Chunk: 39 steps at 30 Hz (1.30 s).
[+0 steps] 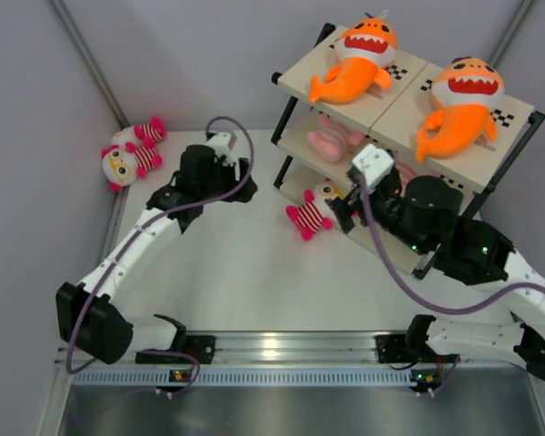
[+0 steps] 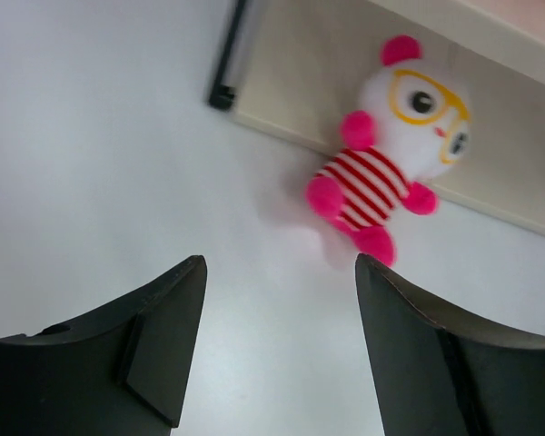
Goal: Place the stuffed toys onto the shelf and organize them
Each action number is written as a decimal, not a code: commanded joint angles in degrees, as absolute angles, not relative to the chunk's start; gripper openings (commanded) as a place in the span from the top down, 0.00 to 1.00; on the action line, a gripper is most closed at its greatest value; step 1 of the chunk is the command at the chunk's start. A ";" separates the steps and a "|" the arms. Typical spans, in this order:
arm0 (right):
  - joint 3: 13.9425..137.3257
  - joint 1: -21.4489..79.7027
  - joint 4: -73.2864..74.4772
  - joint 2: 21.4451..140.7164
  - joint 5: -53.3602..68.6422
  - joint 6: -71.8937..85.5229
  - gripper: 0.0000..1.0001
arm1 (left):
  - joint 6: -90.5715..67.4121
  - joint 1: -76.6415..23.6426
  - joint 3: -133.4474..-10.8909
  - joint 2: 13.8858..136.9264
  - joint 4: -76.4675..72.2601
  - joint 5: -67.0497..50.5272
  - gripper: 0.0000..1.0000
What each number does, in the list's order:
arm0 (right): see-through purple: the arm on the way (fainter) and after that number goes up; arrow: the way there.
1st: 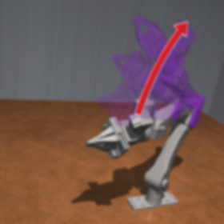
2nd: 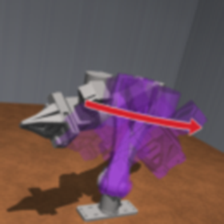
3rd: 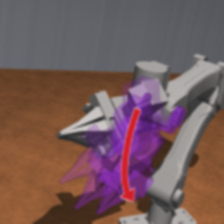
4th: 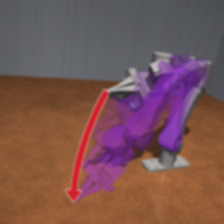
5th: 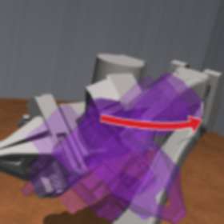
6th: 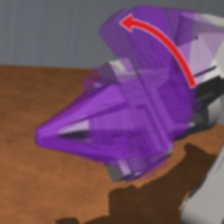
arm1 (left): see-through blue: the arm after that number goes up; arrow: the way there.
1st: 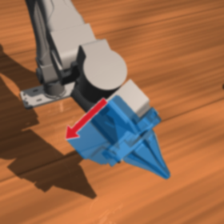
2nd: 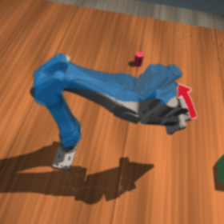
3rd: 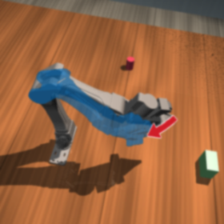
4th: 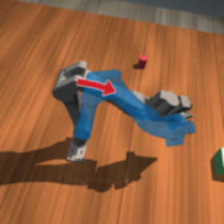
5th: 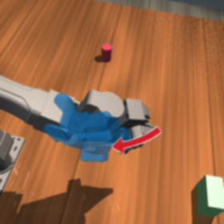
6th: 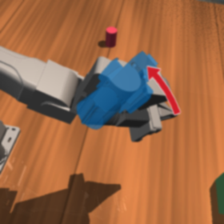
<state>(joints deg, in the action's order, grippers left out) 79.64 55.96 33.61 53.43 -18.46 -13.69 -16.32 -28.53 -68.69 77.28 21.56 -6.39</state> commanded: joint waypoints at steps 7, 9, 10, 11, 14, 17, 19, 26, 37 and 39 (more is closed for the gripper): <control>79.64 69.08 37.18 75.46 -30.68 -13.62 0.11 | -5.62 -6.45 -64.51 72.77 31.55 -0.62 0.25; 78.23 68.38 36.30 79.87 -29.01 -13.89 0.11 | -6.06 -3.18 -64.25 73.12 31.73 -0.62 0.26; 78.31 67.60 35.78 84.77 -29.18 -13.02 0.12 | -6.15 -0.55 -63.99 72.95 31.82 -0.88 0.26; 79.79 67.07 35.86 87.25 -29.88 -12.49 0.14 | -5.98 1.13 -63.81 72.60 31.73 -1.23 0.26; 83.74 65.40 36.47 95.87 -34.25 -10.11 0.17 | -4.75 3.69 -64.07 72.60 31.73 -1.41 0.26; 85.86 62.67 36.57 101.94 -37.87 -7.74 0.18 | -3.96 4.13 -64.25 72.51 31.82 -1.32 0.26; 85.52 60.31 35.43 104.75 -38.84 -7.30 0.18 | -3.52 4.40 -64.25 72.60 31.73 -1.58 0.26; 84.29 55.99 32.52 110.30 -38.50 -6.42 0.23 | -2.20 4.66 -64.34 72.95 31.82 -1.76 0.27; 82.88 54.67 30.41 115.75 -39.11 -5.89 0.60 | 6.14 5.89 -63.81 71.02 33.48 6.04 0.27; 82.27 54.49 30.06 115.14 -40.95 -6.68 0.78 | 9.03 6.67 -63.02 70.58 33.75 7.99 0.26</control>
<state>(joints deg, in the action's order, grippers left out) 82.15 54.94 32.97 115.07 -38.63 -7.20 3.18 5.39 -63.96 72.86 32.32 2.98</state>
